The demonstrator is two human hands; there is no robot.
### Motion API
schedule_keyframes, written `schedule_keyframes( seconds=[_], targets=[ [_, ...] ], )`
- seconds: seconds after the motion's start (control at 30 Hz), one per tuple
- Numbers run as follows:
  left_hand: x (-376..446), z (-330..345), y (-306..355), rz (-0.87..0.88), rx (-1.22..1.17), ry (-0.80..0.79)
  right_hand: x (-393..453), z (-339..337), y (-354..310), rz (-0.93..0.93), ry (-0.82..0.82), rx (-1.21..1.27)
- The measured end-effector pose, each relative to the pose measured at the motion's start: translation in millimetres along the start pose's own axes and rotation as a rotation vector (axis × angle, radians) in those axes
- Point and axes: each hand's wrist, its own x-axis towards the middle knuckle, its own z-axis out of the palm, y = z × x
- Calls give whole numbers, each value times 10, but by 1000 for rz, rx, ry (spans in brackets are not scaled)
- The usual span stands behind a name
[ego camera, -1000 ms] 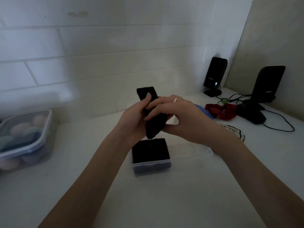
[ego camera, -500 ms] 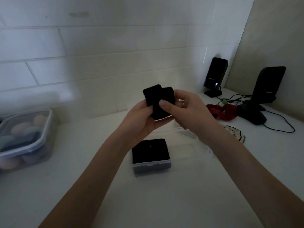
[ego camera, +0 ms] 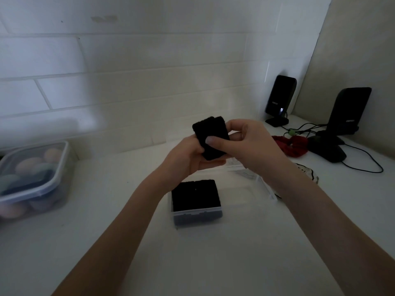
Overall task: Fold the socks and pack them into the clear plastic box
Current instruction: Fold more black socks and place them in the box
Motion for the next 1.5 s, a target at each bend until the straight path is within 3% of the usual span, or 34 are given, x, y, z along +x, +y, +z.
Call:
schedule_keyframes(
  seconds=[0.1, 0.3, 0.47, 0.63, 0.73, 1.0, 1.3, 1.37, 1.5],
  targets=[
    [-28, 0, 28, 32, -53, -36, -4, 15, 7, -14, 21, -43],
    [-73, -60, 3, 196, 367, -33, 0, 67, 29, -20, 184, -99],
    [-65, -47, -3, 232, 515, 51, 12, -16, 34, -26, 68, -206],
    [-98, -42, 33, 192, 438, -37, 9, -119, -31, -110, -122, -313],
    [-130, -5, 32, 136, 456, -134, 3, -131, -35, -126, -224, -181],
    [-114, 41, -5, 103, 365, -123, 39, -95, 39, -158, -153, 19],
    [-87, -14, -32, 35, 398, -100, 13, -60, 31, -222, -117, -54],
    [-87, -19, -1, 50, 490, -61, 13, -91, 15, -229, -71, -91],
    [-163, -82, 168, 247, 968, 71, 43, -240, -20, -209, -15, -239]
  ],
)
